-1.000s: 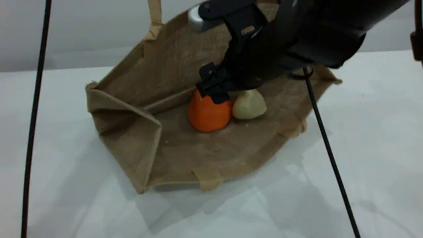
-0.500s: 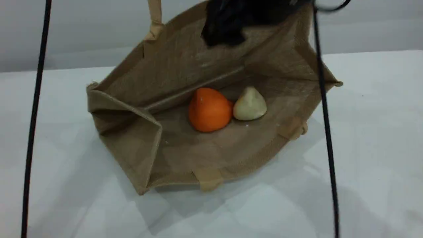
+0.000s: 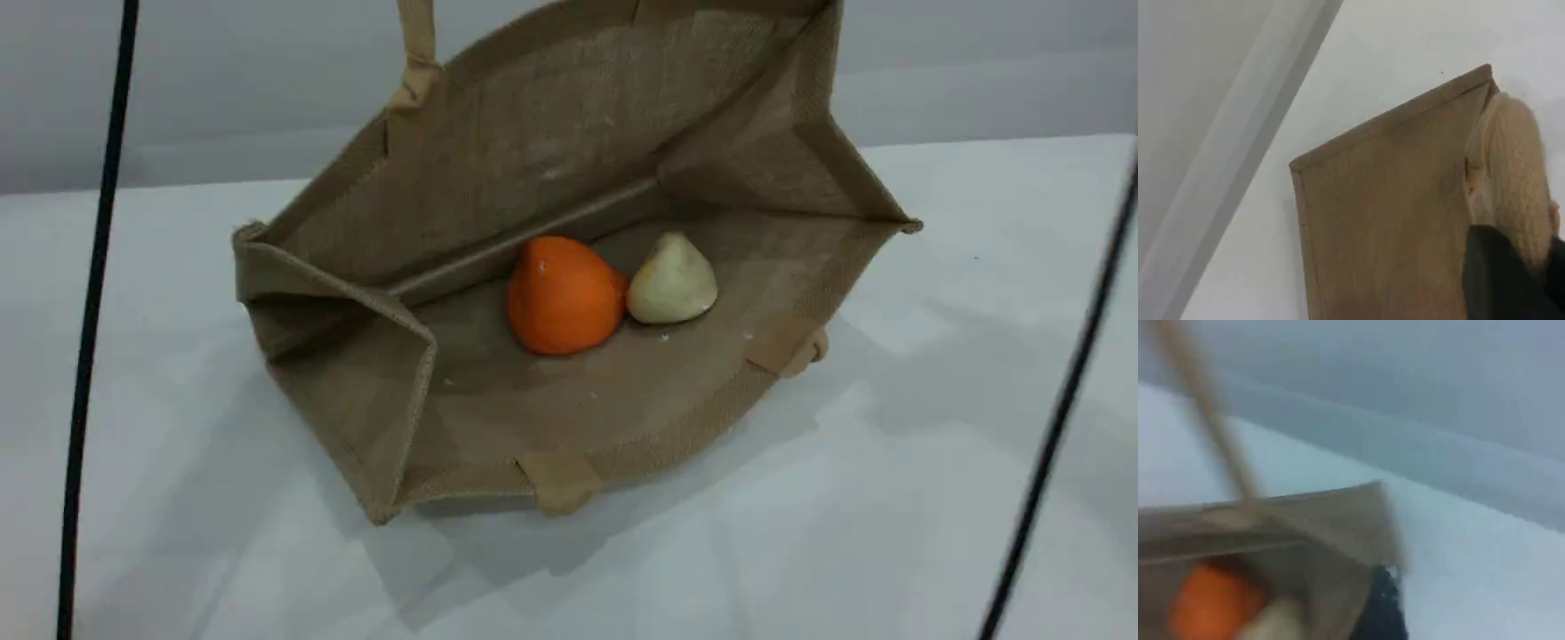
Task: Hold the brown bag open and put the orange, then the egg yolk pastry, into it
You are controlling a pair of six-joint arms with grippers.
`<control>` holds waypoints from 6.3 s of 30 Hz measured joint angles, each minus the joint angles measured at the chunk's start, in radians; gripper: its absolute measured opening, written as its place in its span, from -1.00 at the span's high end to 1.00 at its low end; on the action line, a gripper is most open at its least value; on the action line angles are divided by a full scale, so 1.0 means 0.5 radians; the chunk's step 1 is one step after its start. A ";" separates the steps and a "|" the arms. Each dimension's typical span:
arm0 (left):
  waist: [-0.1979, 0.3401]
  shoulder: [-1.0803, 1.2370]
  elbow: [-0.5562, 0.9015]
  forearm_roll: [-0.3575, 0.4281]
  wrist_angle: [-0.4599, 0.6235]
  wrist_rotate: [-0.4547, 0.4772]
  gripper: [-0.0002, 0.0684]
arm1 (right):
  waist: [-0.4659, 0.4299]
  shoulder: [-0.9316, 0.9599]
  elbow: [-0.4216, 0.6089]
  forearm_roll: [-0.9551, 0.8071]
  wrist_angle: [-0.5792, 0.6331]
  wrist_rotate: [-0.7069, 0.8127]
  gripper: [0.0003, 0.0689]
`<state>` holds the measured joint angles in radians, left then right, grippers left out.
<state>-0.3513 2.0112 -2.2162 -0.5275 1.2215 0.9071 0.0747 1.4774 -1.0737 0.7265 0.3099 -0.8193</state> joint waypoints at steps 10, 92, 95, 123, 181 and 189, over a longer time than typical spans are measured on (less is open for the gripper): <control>0.000 0.000 0.000 -0.062 0.000 0.000 0.62 | -0.253 -0.002 -0.002 0.003 0.105 0.005 -0.66; 0.002 -3.588 2.992 0.896 -0.005 -1.558 -0.61 | -0.249 -2.955 0.884 -1.032 1.598 1.098 -0.66; 0.002 -3.588 3.110 0.898 -0.019 -1.591 -0.61 | -0.249 -2.955 1.013 -1.047 1.570 1.098 -0.66; 0.002 -3.588 3.427 1.093 -0.285 -1.834 -0.50 | -0.249 -2.955 1.126 -1.081 1.545 1.114 -0.66; 0.681 -4.022 3.427 1.097 -0.285 -1.834 -0.50 | -0.207 -2.955 1.126 -1.070 1.543 1.110 -0.66; 0.682 -4.022 3.427 1.099 -0.285 -1.830 -0.50 | -0.207 -2.955 1.126 -1.070 1.543 1.110 -0.66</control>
<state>-0.0101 0.0000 -0.5027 0.0218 1.0788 -0.0079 -0.0285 0.0000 -0.5106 0.1917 1.0815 -0.2643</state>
